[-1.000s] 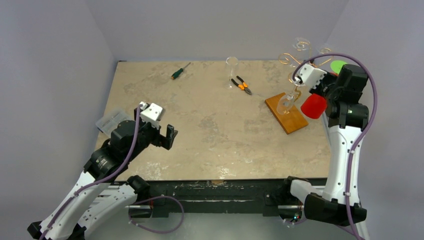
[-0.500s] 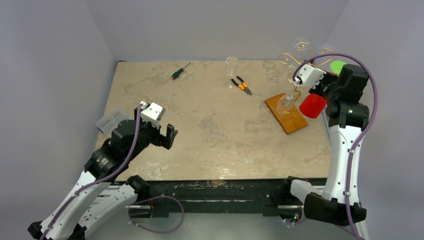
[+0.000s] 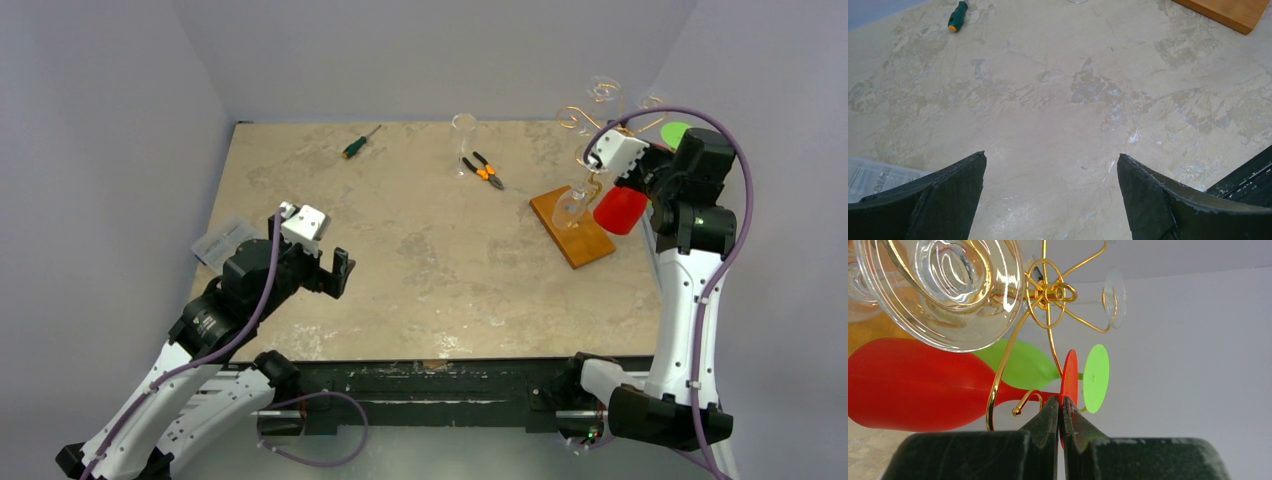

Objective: Place the wine glass upside down on the wine glass rack
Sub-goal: Turn the wine glass upside down at the wine rack.

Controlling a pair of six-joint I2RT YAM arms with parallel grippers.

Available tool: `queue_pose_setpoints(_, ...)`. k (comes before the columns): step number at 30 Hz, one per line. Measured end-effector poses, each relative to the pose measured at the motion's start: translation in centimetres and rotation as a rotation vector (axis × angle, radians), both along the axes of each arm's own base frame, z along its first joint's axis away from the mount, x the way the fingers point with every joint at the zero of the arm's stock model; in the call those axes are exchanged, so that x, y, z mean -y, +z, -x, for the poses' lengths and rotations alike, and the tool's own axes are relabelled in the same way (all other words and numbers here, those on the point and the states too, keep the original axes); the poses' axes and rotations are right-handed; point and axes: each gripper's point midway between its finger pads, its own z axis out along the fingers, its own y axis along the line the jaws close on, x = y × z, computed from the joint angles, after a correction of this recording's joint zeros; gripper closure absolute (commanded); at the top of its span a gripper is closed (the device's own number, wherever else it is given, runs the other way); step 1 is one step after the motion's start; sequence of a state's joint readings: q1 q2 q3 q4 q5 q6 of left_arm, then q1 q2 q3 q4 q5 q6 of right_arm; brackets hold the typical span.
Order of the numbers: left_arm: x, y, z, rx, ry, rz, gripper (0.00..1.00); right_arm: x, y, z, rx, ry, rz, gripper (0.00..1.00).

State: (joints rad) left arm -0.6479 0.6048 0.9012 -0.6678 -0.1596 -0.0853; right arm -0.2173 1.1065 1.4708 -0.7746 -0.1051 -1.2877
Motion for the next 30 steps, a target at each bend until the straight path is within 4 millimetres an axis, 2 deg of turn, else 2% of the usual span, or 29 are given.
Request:
queue_pose_setpoints(14, 0.0, 0.0, -0.1, -0.003, 0.002, 0.000, 0.00, -1.6, -0.2, -0.3, -0.003, 0.092, -0.020, 1.00)
queue_pose_setpoints(30, 0.0, -0.1, -0.1, -0.006, -0.001, 0.002, 0.00, -2.7, 0.8, 2.0, 0.031, 0.138, 0.008, 1.00)
